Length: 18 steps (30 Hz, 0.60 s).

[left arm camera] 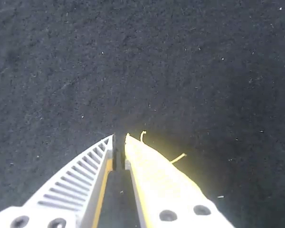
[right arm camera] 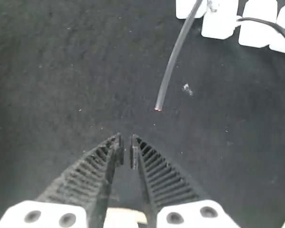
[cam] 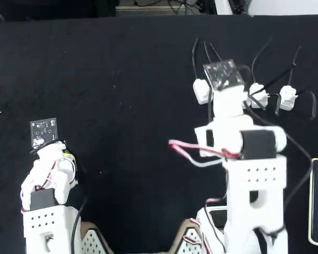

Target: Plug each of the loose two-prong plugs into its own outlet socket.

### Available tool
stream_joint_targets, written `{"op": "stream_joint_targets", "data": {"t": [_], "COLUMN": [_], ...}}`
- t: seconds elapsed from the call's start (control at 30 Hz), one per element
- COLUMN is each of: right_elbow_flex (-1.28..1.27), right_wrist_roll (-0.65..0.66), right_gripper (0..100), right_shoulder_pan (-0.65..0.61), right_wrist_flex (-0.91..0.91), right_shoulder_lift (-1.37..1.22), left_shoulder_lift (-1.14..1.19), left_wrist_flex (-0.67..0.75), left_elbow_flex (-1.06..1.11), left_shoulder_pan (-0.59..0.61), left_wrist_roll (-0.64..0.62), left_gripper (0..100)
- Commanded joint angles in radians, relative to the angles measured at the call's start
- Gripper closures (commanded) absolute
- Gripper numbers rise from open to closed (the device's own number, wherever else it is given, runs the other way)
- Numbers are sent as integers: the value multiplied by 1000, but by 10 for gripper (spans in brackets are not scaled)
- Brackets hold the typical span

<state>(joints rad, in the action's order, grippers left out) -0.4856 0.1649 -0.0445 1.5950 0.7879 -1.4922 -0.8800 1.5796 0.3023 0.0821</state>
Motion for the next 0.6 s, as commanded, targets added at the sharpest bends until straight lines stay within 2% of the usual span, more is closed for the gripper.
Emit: {"op": "stream_joint_targets", "data": {"t": [0.0,0.23,0.33,0.57], "right_elbow_flex": [-157,-495,-619,-840], "right_wrist_roll": [-5,-5,-6,-5], "right_gripper": [987,987,987,986], "right_shoulder_pan": [20,20,15,-66], "right_wrist_flex": [-158,-348,-405,-417], "right_shoulder_lift": [113,372,526,842], "left_shoulder_lift": [-9,-9,-9,-9], "left_wrist_flex": [-3,-8,-57,-173], "left_elbow_flex": [1,5,-13,-53], "left_shoulder_pan": [-19,-13,-19,-21], "left_wrist_roll": [-5,-11,-11,-12], "left_gripper": [945,945,945,945]}}
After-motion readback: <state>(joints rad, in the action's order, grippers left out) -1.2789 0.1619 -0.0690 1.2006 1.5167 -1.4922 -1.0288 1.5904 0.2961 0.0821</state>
